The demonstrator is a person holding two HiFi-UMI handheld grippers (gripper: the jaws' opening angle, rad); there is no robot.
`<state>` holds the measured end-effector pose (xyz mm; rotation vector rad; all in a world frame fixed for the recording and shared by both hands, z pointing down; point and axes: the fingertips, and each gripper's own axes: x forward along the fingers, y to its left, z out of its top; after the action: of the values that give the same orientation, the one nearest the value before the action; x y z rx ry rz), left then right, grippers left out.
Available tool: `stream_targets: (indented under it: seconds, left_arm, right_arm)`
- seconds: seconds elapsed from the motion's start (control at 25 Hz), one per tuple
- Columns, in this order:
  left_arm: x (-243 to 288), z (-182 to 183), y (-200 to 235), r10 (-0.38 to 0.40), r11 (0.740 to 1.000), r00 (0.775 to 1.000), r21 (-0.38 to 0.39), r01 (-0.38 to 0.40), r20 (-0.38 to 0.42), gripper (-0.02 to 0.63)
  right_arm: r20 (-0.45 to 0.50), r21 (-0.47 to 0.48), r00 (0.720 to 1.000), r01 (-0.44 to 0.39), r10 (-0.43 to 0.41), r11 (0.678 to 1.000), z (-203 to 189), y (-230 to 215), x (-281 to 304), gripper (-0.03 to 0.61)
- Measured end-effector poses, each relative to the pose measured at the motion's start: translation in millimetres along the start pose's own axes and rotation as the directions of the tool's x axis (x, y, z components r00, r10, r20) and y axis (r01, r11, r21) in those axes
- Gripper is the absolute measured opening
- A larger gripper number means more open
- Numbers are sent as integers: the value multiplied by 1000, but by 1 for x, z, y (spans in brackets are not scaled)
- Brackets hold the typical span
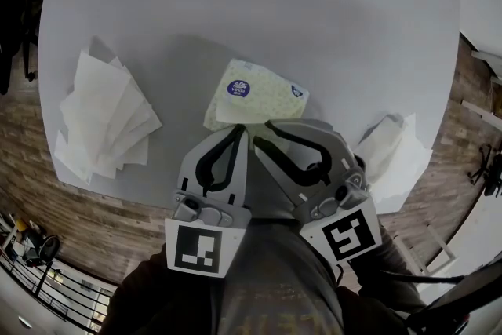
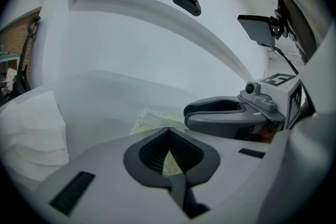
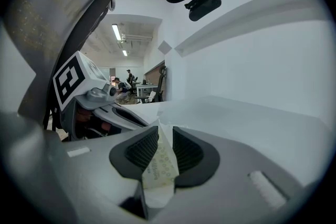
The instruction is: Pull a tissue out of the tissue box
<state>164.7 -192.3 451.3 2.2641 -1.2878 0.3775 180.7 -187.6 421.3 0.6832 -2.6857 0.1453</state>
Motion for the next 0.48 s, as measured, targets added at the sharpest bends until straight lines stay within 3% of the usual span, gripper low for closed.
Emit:
stream_targets:
  seconds: [0.36, 0.48]
  left_arm:
    - [6, -15, 13, 28, 999, 999, -22, -29, -22, -2]
    - [6, -16, 15, 36, 999, 999, -24, -37, -23, -2]
  right_arm:
    - [-87, -90, 996, -21, 13, 996, -26, -2, 23, 72]
    - [-89, -119, 996, -18, 7, 993, -24, -2, 22, 3]
